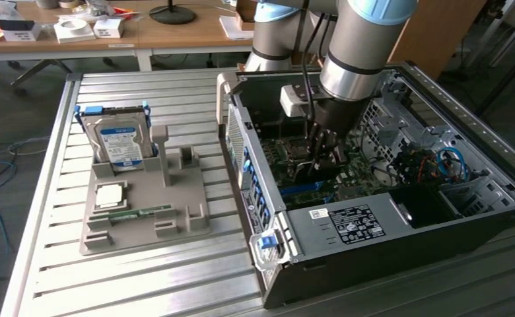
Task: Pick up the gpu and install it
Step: 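Insert the gpu into the slot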
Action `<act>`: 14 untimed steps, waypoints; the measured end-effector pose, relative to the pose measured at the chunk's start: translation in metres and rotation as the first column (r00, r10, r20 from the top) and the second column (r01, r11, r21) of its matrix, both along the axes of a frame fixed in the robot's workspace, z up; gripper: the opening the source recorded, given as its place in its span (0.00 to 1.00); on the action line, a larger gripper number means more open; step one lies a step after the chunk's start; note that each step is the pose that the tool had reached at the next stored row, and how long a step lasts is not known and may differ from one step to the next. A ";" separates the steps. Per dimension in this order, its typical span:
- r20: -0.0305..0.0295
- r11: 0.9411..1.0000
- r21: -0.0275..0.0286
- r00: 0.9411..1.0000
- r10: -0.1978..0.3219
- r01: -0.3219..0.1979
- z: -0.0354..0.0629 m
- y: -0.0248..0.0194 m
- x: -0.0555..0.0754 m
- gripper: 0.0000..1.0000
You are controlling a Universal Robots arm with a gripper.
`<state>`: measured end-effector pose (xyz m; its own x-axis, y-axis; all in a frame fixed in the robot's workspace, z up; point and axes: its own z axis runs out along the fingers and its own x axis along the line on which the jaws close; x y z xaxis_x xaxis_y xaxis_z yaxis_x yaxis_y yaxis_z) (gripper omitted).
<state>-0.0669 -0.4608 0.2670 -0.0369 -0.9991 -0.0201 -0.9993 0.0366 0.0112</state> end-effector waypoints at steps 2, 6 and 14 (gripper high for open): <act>0.000 1.000 0.000 1.000 0.000 0.000 0.0000 0.0000 0.000 0.26; 0.000 1.000 0.000 1.000 0.000 0.000 -0.0001 -0.0001 -0.001 0.26; 0.000 1.000 0.000 1.000 0.000 0.000 -0.0011 -0.0002 -0.001 0.26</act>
<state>-0.0677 -0.4610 0.2659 -0.0371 -0.9991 -0.0198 -0.9993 0.0369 0.0113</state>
